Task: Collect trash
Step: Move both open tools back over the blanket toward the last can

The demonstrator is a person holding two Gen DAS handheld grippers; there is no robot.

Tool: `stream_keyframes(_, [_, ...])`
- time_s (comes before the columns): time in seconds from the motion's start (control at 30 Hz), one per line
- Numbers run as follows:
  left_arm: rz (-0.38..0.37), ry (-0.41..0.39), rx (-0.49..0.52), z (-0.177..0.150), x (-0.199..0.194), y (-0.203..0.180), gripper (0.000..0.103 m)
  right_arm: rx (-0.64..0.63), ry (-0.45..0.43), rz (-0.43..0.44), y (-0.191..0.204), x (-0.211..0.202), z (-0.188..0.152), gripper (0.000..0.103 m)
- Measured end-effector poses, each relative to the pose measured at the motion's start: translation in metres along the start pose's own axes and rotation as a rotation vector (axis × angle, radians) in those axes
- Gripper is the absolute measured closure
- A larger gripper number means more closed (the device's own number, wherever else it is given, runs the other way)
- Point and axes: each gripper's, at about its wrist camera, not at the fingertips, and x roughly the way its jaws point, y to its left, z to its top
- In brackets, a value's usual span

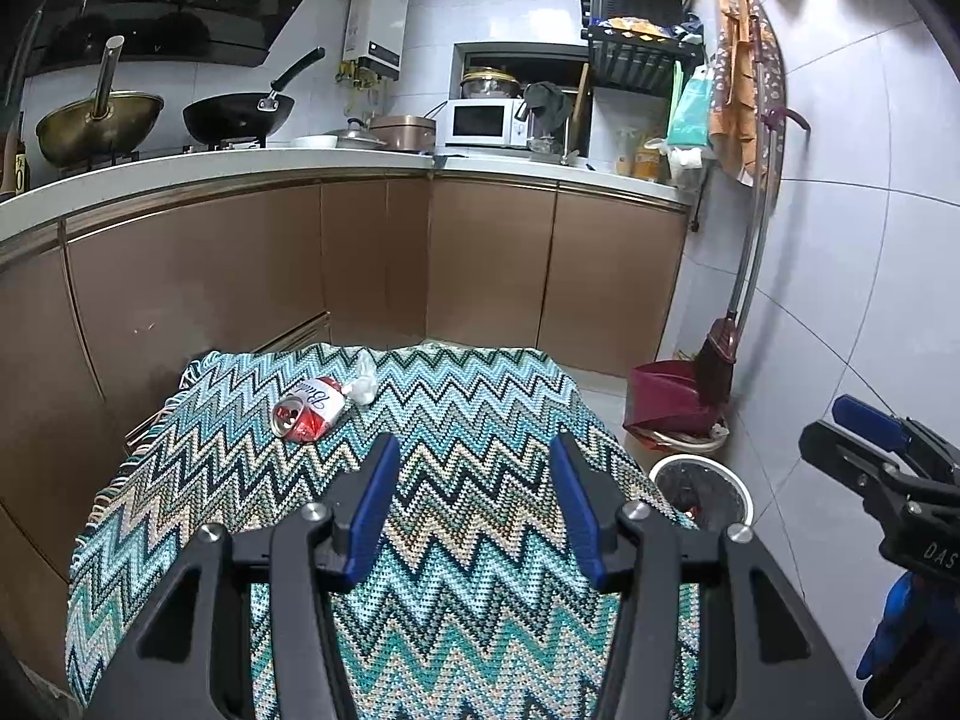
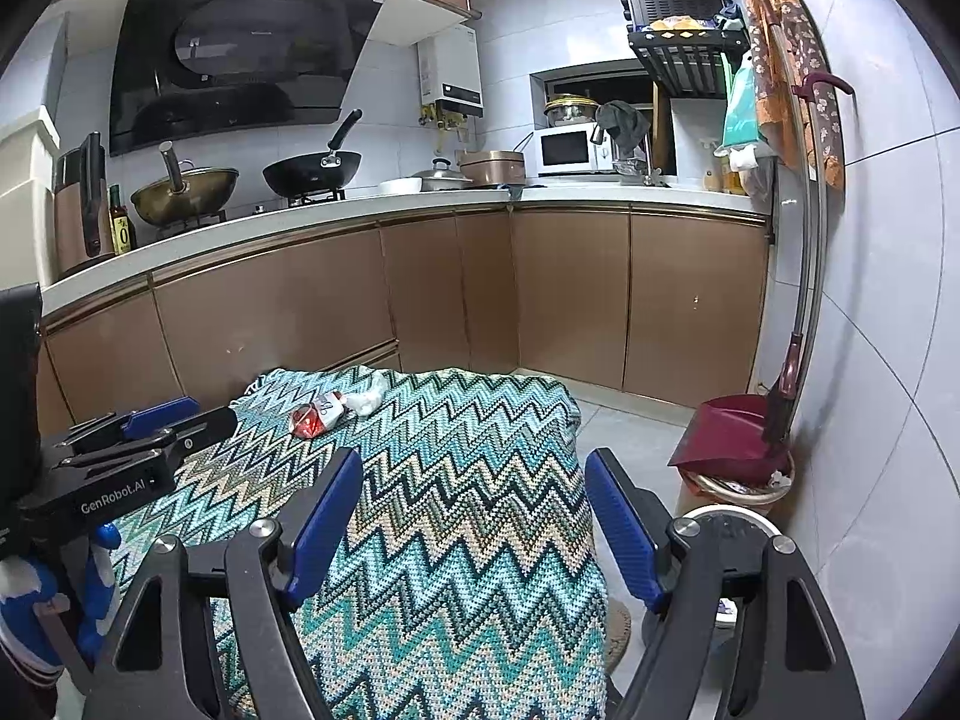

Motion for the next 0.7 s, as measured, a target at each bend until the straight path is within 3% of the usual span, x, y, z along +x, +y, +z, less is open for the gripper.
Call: stream_keyframes(0.7, [-0.025,0.019,0.022,0.0023,0.0078,0.0042,0.053,0.014,0.017,-0.009,-0.0054,0.0059,-0.0024,0.027])
